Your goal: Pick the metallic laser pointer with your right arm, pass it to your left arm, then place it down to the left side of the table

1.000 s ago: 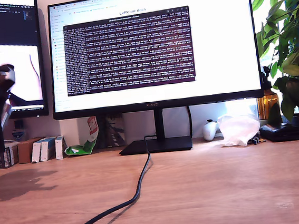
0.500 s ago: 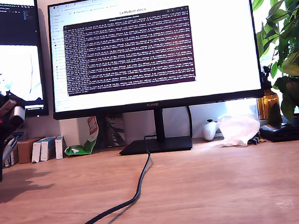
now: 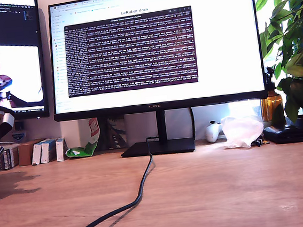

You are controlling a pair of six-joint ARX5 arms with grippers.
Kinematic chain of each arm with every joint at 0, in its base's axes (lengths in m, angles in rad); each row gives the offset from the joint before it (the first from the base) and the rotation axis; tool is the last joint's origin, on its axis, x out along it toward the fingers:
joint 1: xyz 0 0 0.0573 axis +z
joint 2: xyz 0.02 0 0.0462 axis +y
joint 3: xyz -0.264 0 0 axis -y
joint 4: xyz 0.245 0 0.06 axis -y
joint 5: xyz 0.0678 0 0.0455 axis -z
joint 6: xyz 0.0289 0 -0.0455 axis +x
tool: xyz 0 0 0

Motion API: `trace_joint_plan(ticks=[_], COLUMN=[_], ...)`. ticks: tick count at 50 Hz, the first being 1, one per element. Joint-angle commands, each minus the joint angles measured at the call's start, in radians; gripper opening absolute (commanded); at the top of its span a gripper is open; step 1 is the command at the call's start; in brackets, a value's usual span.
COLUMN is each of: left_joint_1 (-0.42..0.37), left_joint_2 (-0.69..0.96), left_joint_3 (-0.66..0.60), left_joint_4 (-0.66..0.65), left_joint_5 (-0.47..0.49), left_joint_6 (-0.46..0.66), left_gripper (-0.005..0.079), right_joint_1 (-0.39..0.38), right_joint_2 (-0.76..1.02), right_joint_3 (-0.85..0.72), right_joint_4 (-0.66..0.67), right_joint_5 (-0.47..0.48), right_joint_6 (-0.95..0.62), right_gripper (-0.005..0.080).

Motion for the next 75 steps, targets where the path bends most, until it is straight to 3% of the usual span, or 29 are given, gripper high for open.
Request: trace_joint_plan(ticks=[1, 32, 48, 63, 75], left_joint_1=[0.001, 0.004, 0.002, -0.002, -0.002], left_joint_2=[0.035, 0.035, 0.035, 0.035, 0.027], left_joint_3=[-0.007, -0.008, -0.008, -0.007, 0.010], left_joint_4=[0.003, 0.099, 0.119, 0.108, 0.013], left_joint_5=[-0.008, -0.124, -0.163, -0.163, -0.125], left_joint_6=[0.005, 0.005, 0.004, 0.002, -0.005], left_gripper=[-0.0022, -0.0019, 0.0172, 0.0173, 0.0173], right_joint_1=[0.013, 0.016, 0.016, 0.016, 0.023], right_joint_2=[0.000, 0.000, 0.000, 0.000, 0.000], right_joint_3=[-0.002, -0.002, -0.002, -0.002, -0.002], right_joint_4=[0.010, 0.013, 0.013, 0.019, 0.020], right_joint_5=[-0.003, -0.011, -0.011, -0.011, -0.011], right_joint_6=[0.000, 0.000, 0.000, 0.000, 0.001], right_gripper=[-0.0013, -0.0013, -0.0013, -0.0013, -0.0013])
